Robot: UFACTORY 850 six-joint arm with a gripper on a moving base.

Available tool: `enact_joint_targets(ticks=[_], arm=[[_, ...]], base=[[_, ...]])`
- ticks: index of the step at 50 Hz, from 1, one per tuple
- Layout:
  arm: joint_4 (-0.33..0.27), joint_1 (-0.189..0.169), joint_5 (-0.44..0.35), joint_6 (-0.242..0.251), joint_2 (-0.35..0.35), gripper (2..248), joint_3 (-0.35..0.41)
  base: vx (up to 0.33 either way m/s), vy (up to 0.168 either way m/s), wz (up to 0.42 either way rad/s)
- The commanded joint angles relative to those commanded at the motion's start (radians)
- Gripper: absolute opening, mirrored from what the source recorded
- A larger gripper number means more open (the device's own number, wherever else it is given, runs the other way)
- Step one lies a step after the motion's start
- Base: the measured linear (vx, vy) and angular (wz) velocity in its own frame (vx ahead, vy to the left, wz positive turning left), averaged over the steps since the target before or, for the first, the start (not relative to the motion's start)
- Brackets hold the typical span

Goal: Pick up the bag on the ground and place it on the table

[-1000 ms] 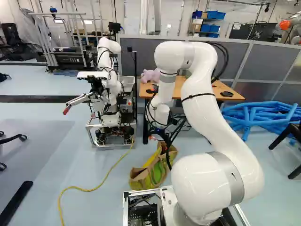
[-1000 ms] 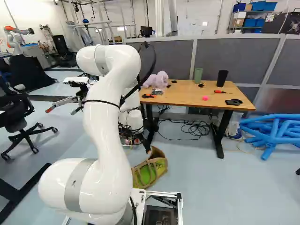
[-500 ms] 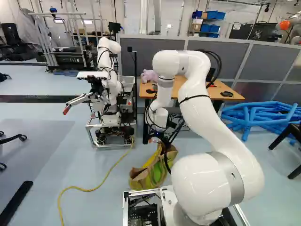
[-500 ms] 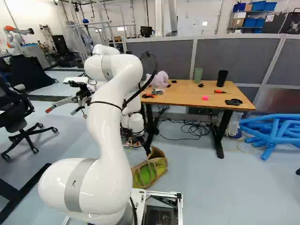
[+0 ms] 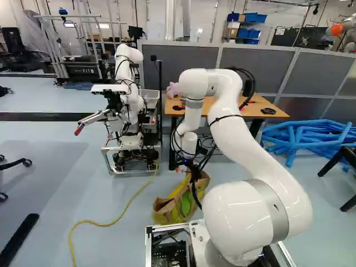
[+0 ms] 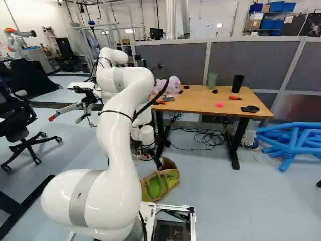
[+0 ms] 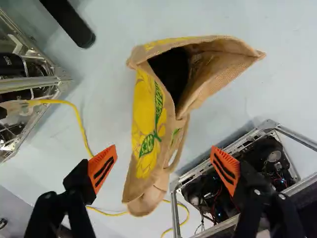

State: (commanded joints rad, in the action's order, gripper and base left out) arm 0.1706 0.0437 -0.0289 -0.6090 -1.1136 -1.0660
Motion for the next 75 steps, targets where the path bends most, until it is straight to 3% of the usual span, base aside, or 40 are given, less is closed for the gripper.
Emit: enact_joint_targets(ticks=[75], arm=[[0.000,0.000,0.000,0.000,-0.296,247,-0.247]], base=[[0.000,0.000,0.000]])
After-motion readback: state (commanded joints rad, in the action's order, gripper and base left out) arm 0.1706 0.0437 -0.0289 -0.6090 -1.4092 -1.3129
